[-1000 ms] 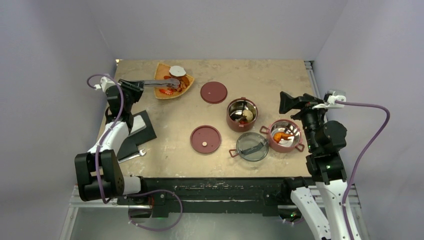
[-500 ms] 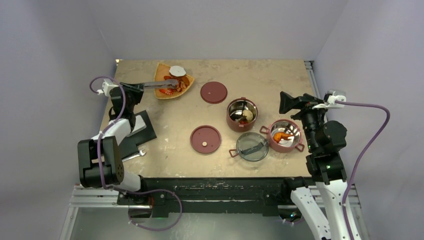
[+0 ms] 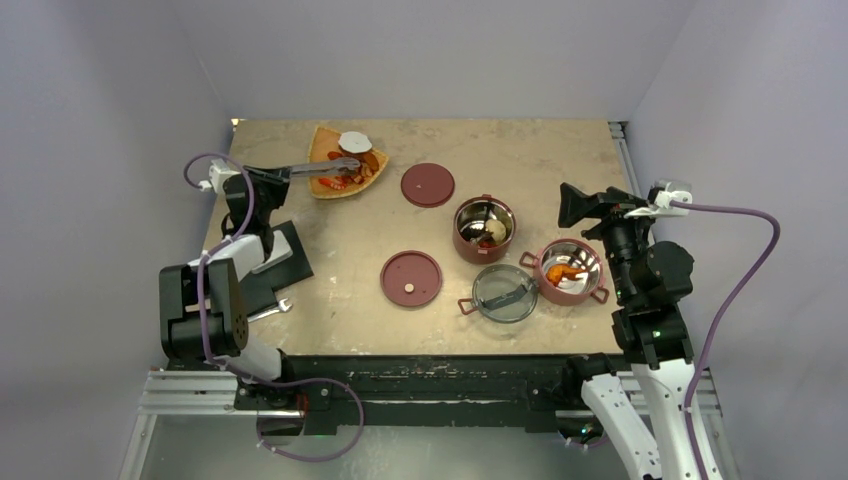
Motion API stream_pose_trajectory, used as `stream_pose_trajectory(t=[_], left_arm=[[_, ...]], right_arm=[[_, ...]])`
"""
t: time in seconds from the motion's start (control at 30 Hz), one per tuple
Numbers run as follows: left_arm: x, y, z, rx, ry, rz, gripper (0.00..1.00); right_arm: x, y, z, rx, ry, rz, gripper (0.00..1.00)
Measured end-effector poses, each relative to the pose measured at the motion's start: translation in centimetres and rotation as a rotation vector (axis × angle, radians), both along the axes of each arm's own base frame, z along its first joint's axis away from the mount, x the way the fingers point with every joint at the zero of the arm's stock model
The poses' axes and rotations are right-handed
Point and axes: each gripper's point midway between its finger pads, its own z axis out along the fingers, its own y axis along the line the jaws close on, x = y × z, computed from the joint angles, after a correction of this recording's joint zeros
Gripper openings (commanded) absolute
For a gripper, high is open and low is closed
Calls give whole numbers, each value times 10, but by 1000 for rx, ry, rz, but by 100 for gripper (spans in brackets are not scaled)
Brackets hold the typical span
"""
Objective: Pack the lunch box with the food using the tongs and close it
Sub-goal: Pick up the fake food from the plate.
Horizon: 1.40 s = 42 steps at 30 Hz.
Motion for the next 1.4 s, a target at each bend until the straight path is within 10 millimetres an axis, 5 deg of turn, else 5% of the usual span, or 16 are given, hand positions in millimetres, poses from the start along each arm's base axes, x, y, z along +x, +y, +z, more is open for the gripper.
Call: stream_pose_trajectory(t=[1.4], left_arm=[[25, -9, -7, -58, -50, -55, 25]], right_arm=[[7, 1, -6, -3, 23, -1, 99]])
